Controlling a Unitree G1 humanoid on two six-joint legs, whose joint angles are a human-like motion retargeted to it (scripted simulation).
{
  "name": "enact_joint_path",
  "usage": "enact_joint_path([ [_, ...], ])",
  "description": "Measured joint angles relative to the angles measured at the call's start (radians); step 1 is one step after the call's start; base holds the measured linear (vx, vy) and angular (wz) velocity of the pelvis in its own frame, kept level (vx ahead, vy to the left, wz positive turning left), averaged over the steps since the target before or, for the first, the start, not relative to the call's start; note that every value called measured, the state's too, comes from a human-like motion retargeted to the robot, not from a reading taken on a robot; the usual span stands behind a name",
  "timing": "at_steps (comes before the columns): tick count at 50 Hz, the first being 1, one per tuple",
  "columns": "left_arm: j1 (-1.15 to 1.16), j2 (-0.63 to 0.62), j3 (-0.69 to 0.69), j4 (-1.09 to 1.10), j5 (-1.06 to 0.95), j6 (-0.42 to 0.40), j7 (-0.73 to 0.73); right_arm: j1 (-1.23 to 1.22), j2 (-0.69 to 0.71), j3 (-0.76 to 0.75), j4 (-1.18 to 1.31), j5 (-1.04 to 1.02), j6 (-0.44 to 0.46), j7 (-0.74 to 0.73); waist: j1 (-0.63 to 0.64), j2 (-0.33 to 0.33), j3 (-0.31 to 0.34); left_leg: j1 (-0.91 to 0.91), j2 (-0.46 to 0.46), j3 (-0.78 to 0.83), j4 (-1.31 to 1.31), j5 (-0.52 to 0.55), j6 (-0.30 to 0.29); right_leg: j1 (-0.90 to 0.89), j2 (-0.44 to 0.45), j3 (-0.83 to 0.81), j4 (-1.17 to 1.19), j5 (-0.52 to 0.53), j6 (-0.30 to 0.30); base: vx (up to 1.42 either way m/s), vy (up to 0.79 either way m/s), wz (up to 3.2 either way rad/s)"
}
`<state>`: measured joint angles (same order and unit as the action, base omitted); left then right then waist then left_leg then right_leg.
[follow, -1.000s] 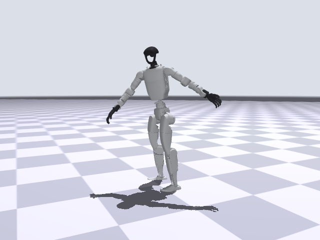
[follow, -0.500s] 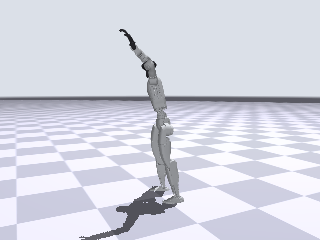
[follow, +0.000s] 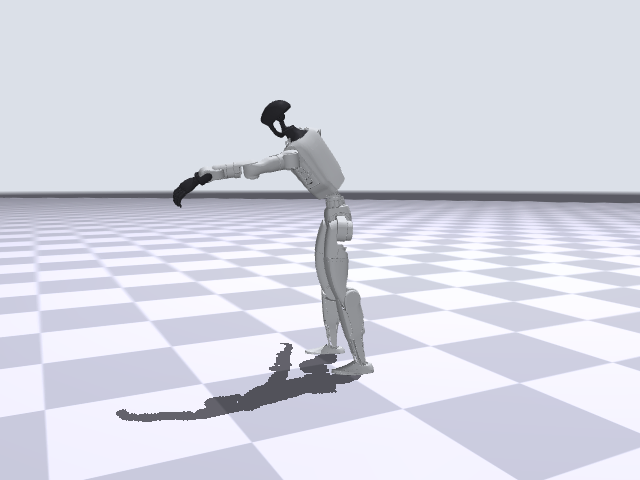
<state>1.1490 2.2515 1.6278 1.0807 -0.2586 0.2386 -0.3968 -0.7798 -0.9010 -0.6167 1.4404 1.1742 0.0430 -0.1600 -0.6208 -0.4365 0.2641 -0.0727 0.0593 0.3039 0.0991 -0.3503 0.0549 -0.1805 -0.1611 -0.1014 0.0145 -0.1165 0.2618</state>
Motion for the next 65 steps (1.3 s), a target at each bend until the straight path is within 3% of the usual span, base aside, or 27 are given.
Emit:
enact_joint_path([
  [4, 0.000, 0.000, 0.187, 0.222, 0.006, 0.084, -0.095, -0.063, -0.218, -0.205, -0.035, 0.040, -0.048, -0.034, 0.019, -0.025, 0.015, -0.120, 0.023, -0.045, 0.018, 0.009, 0.001, -0.084, 0.017, -0.044, -0.008, 0.014, -0.015, -0.04, 0.00, 0.50],
  [8, 0.000, 0.000, 0.348, 0.464, 0.030, 0.131, -0.080, -0.099, -0.414, -0.299, -0.115, 0.012, -0.092, -0.064, 0.058, -0.044, 0.002, -0.207, 0.043, -0.098, 0.029, 0.019, -0.001, -0.137, 0.033, -0.096, -0.008, 0.016, -0.031, -0.02, -0.03, 0.58],
  [14, 0.000, -0.001, 0.367, 0.619, -0.018, 0.194, 0.030, -0.129, -0.694, -0.285, -0.230, -0.172, -0.102, -0.101, 0.231, -0.074, -0.038, -0.313, 0.083, -0.191, 0.053, 0.027, -0.013, -0.181, 0.070, -0.189, -0.009, 0.011, -0.044, 0.00, -0.04, 0.61],
  [16, 0.000, -0.004, 0.367, 0.619, -0.055, 0.239, 0.057, -0.135, -0.787, -0.261, -0.269, -0.251, -0.088, -0.098, 0.341, -0.081, -0.005, -0.324, 0.103, -0.222, 0.075, 0.017, -0.021, -0.166, 0.089, -0.218, -0.009, 0.006, -0.047, 0.01, -0.05, 0.48],
  [17, 0.000, -0.004, 0.367, 0.619, -0.083, 0.256, 0.066, -0.138, -0.835, -0.246, -0.288, -0.294, -0.078, -0.096, 0.423, -0.083, 0.042, -0.309, 0.117, -0.232, 0.096, 0.002, -0.026, -0.137, 0.103, -0.227, -0.010, 0.002, -0.049, 0.01, -0.04, 0.18],
  [18, 0.000, -0.003, 0.366, 0.619, -0.121, 0.263, 0.072, -0.139, -0.888, -0.231, -0.303, -0.344, -0.067, -0.097, 0.543, -0.083, 0.132, -0.265, 0.138, -0.235, 0.131, -0.026, -0.033, -0.076, 0.122, -0.227, -0.012, -0.004, -0.051, 0.00, 0.00, 0.00],
  [19, 0.000, -0.004, 0.365, 0.619, -0.134, 0.269, 0.075, -0.123, -0.919, -0.205, -0.323, -0.386, -0.057, -0.087, 0.643, -0.083, 0.170, -0.236, 0.156, -0.230, 0.158, -0.048, -0.039, -0.037, 0.137, -0.221, -0.015, -0.007, -0.054, 0.03, -0.04, -0.37],
  [22, 0.000, -0.012, 0.287, 0.619, -0.161, 0.271, 0.059, -0.036, -0.925, -0.104, -0.410, -0.516, -0.036, -0.044, 0.899, -0.083, 0.195, -0.174, 0.202, -0.218, 0.227, -0.106, -0.055, 0.051, 0.178, -0.202, -0.025, -0.014, -0.066, 0.05, -0.02, -0.30],
  [25, 0.000, -0.100, 0.099, 0.616, -0.224, 0.200, 0.004, 0.014, -0.811, 0.069, -0.524, -0.695, -0.030, -0.009, 1.140, -0.083, 0.216, -0.049, 0.241, -0.201, 0.290, -0.168, -0.066, 0.193, 0.207, -0.179, -0.028, -0.034, -0.080, 0.06, 0.00, -0.15],
  [27, -0.018, -0.353, -0.173, 0.395, -0.327, 0.143, 0.002, -0.063, -0.640, 0.325, -0.579, -0.867, -0.025, -0.007, 1.296, -0.082, 0.228, 0.138, 0.222, -0.166, 0.270, -0.187, -0.064, 0.356, 0.185, -0.155, -0.027, -0.061, -0.083, 0.09, 0.04, -0.07],
  [28, -0.072, -0.575, -0.395, 0.195, -0.420, 0.105, 0.057, -0.140, -0.534, 0.504, -0.585, -0.964, -0.022, -0.016, 1.357, -0.076, 0.231, 0.267, 0.172, -0.143, 0.207, -0.170, -0.053, 0.452, 0.140, -0.147, -0.025, -0.078, -0.077, 0.10, 0.11, 0.34],
  [29, -0.463, -0.973, -0.864, 0.128, -0.456, -0.031, 0.298, -0.393, -0.452, 0.854, -0.594, -1.074, -0.012, -0.035, 1.270, -0.060, 0.102, 0.217, 0.093, -0.159, 0.105, -0.101, -0.030, 0.364, 0.068, -0.169, -0.012, -0.080, -0.068, 0.09, 0.17, 1.03],
  [30, -1.024, -1.459, -1.457, 0.128, -0.462, -0.215, 0.632, -0.733, -0.383, 1.290, -0.604, -1.189, -0.001, -0.059, 1.109, -0.039, -0.093, 0.079, -0.002, -0.194, -0.017, -0.006, 0.000, 0.186, -0.017, -0.206, 0.006, -0.073, -0.057, 0.05, 0.15, 1.42],
  [32, -1.111, -1.650, -1.434, 0.220, -0.505, -0.255, 0.646, -1.120, -0.157, 1.761, -0.418, -1.259, 0.005, -0.027, 1.058, 0.069, -0.164, -0.025, -0.012, -0.235, -0.005, 0.008, 0.005, 0.100, -0.030, -0.241, 0.032, -0.083, -0.072, 0.00, 0.06, 1.17],
  [35, -1.137, -1.700, -1.354, 0.226, -0.559, -0.229, 0.595, -1.012, -0.086, 1.780, -0.407, -1.379, 0.014, 0.020, 1.122, 0.112, -0.140, -0.035, -0.021, -0.272, -0.003, 0.014, 0.004, 0.115, -0.037, -0.278, 0.031, -0.091, -0.089, 0.00, 0.02, 0.70],
  [40, -1.171, -1.684, -1.213, 0.275, -0.641, -0.144, 0.484, -0.707, -0.014, 1.681, -0.412, -1.490, 0.026, 0.116, 1.190, 0.169, -0.124, -0.051, -0.040, -0.333, -0.006, 0.028, -0.009, 0.142, -0.051, -0.344, 0.023, -0.103, -0.108, -0.01, 0.01, 0.69],
  [44, -1.205, -1.570, -1.132, 0.343, -0.664, -0.103, 0.479, -0.417, 0.038, 1.550, -0.413, -1.535, 0.025, 0.164, 1.208, 0.219, -0.136, -0.062, -0.057, -0.378, -0.015, 0.045, -0.024, 0.160, -0.062, -0.395, 0.016, -0.110, -0.116, -0.01, 0.01, 0.65],
  [51, -1.330, -1.222, -1.095, 0.401, -0.748, -0.153, 0.613, 0.111, 0.187, 1.312, -0.331, -1.495, 0.043, 0.132, 1.182, 0.317, -0.183, -0.070, -0.075, -0.425, -0.044, 0.078, -0.054, 0.176, -0.075, -0.455, 0.007, -0.118, -0.118, -0.01, 0.00, 0.41],
  [58, -1.528, -0.828, -1.071, 0.290, -1.070, -0.234, 0.684, 0.528, 0.395, 1.074, -0.111, -1.118, 0.124, 0.138, 1.062, 0.432, -0.239, -0.060, -0.076, -0.414, -0.063, 0.090, -0.068, 0.178, -0.077, -0.451, -0.003, -0.116, -0.121, 0.00, 0.00, -0.07],
  [61, -1.619, -0.652, -1.072, 0.211, -1.136, -0.271, 0.668, 0.663, 0.421, 0.953, -0.037, -0.969, 0.136, 0.154, 0.970, 0.484, -0.256, -0.054, -0.073, -0.391, -0.059, 0.084, -0.072, 0.173, -0.076, -0.429, -0.007, -0.113, -0.115, 0.00, -0.01, -0.40],
  [65, -1.709, -0.424, -1.076, 0.132, -1.065, -0.275, 0.596, 0.807, 0.361, 0.815, -0.007, -0.874, 0.127, 0.173, 0.811, 0.561, -0.262, -0.045, -0.066, -0.345, -0.047, 0.069, -0.082, 0.162, -0.074, -0.385, -0.010, -0.106, -0.097, 0.01, -0.01, -0.60],
])
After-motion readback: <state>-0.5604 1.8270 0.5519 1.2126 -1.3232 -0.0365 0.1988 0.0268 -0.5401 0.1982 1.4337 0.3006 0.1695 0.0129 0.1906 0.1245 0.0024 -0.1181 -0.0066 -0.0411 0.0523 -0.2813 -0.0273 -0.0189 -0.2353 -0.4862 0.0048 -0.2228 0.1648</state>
